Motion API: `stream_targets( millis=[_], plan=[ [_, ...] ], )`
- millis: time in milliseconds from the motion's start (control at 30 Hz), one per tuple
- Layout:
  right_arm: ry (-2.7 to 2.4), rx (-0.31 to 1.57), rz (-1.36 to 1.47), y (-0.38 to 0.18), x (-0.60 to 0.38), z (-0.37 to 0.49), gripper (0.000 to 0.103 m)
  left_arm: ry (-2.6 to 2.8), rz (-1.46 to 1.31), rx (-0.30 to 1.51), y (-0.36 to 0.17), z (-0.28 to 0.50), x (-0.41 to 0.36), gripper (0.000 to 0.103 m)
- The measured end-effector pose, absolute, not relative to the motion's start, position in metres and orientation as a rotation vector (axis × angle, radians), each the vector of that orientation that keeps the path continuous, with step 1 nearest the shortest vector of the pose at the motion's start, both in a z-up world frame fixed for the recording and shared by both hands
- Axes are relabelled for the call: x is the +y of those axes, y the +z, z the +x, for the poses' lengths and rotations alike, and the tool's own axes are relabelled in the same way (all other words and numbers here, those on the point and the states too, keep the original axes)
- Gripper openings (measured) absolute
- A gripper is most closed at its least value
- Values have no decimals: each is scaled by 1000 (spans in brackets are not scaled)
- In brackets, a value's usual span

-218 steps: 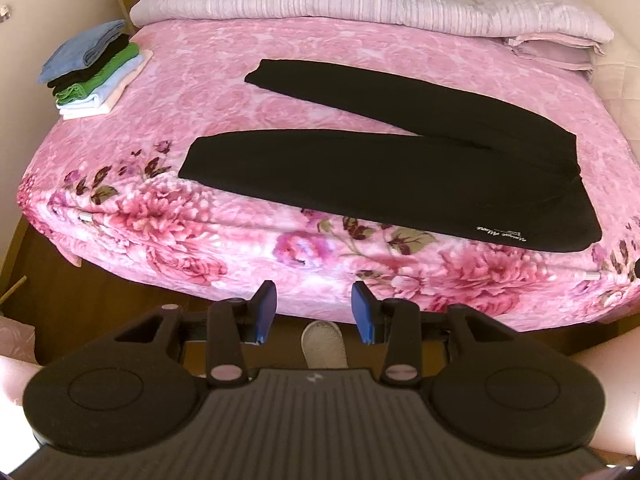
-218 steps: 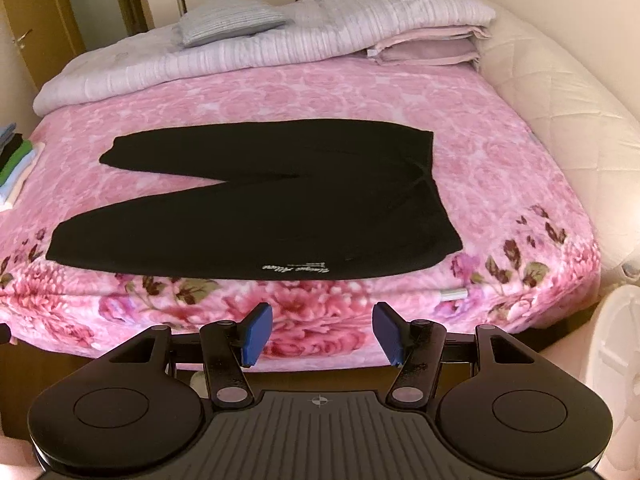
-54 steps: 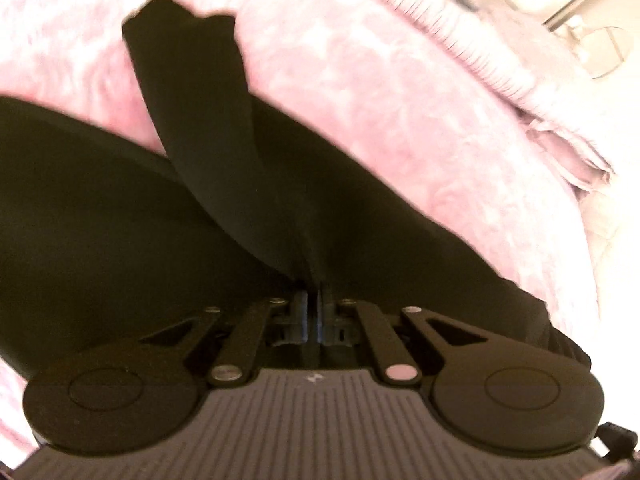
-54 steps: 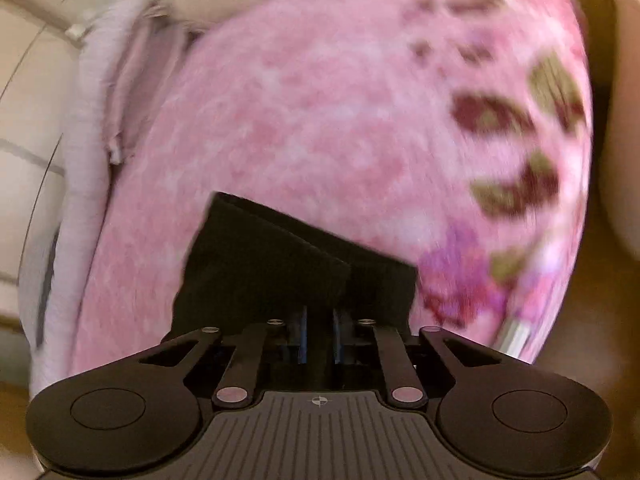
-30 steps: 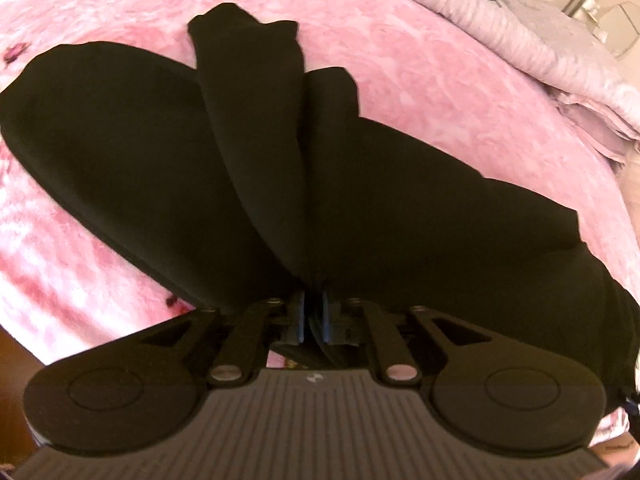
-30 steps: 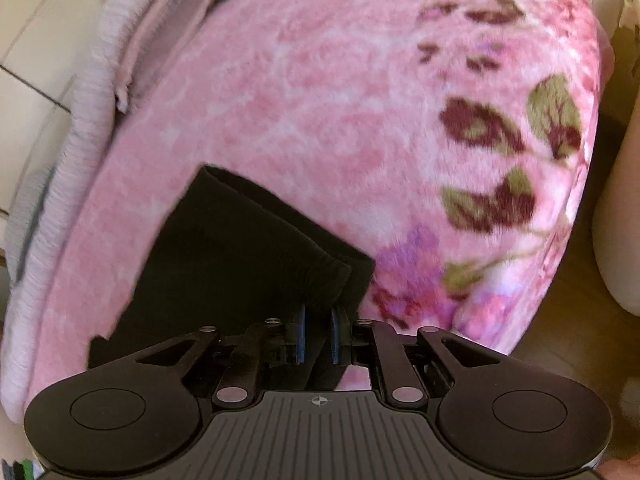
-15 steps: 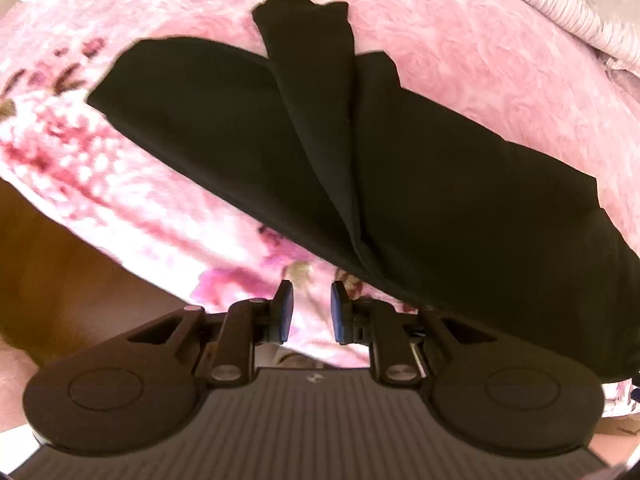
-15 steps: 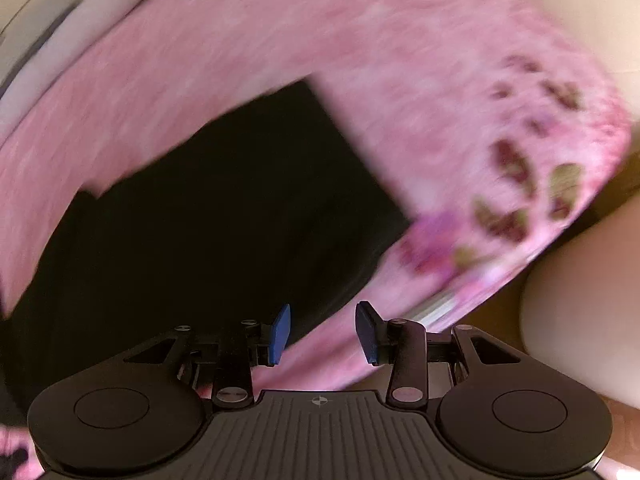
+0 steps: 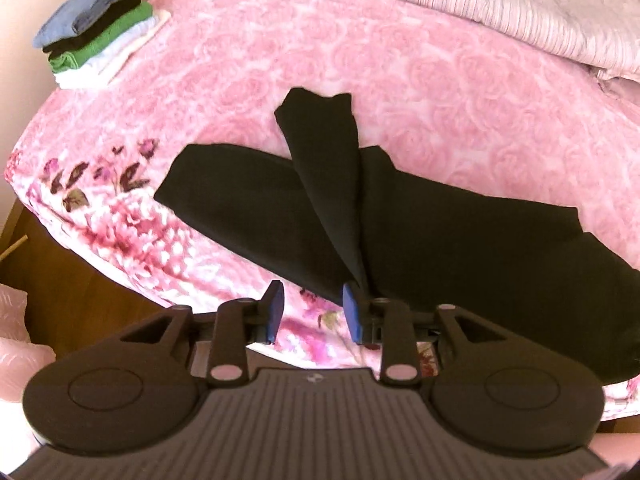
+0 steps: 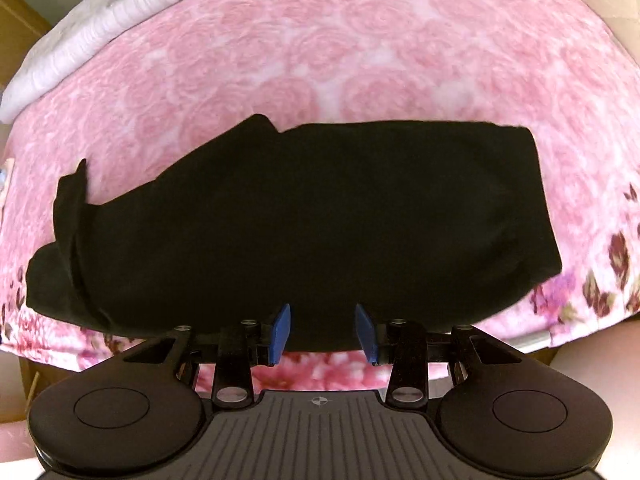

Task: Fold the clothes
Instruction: 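Release the folded pants with both tools and lift away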

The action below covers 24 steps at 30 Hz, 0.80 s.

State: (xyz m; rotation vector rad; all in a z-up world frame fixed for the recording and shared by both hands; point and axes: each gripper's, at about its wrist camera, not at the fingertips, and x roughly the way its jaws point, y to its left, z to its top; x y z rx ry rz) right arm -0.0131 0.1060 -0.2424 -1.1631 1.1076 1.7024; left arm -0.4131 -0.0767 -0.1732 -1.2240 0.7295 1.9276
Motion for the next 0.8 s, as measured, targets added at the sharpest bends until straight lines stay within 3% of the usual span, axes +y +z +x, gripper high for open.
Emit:
stream_targets(
  millis=[500,800],
  plan=[
    [1668,1117,-1276,-236,89,-23,40,1891,-1261,754,-170,-416,-85,28],
    [1656,1101,-1335,-239,77,-61,40,1868,-1305,787,-183,-459,-87,29]
  ],
)
